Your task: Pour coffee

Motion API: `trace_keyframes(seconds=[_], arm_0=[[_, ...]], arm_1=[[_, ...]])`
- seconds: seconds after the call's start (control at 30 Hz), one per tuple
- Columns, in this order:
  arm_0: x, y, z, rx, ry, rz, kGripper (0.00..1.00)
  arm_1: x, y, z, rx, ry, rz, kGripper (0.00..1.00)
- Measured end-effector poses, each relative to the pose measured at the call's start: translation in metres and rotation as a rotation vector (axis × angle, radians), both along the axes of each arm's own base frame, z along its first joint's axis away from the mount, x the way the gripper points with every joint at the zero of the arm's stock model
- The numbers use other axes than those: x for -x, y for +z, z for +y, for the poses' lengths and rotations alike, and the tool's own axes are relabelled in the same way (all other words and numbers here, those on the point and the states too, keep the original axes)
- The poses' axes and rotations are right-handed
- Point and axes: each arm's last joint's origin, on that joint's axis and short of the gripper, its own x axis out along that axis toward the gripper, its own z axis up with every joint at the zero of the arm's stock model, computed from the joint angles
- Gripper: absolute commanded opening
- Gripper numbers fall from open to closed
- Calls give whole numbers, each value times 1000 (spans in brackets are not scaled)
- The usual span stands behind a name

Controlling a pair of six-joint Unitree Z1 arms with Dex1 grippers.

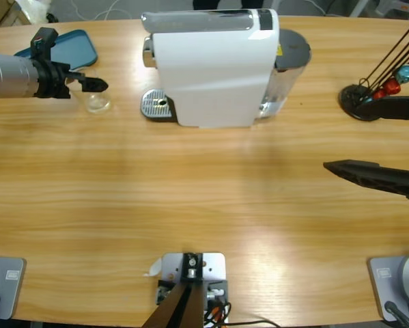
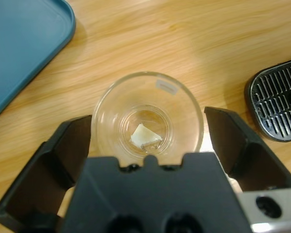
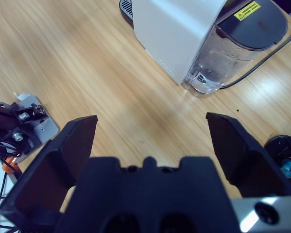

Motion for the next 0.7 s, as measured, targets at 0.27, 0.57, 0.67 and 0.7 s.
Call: trace_keyframes(seconds=[0.27, 0.57, 0.67, 0.7], arm_0=[[-7, -13, -2, -1, -5, 23, 557], [-8, -16, -4, -9, -35, 21, 422], [-7, -15, -6, -1, -96, 22, 296], [-6, -14, -7, 8, -121, 22, 296]], arm_1=[[0, 0, 0, 1, 2, -2, 1000], [0, 0, 0, 1, 2, -2, 1000], [0, 0, 0, 1, 1, -2, 996], [0, 0, 0, 1, 0, -2, 996]])
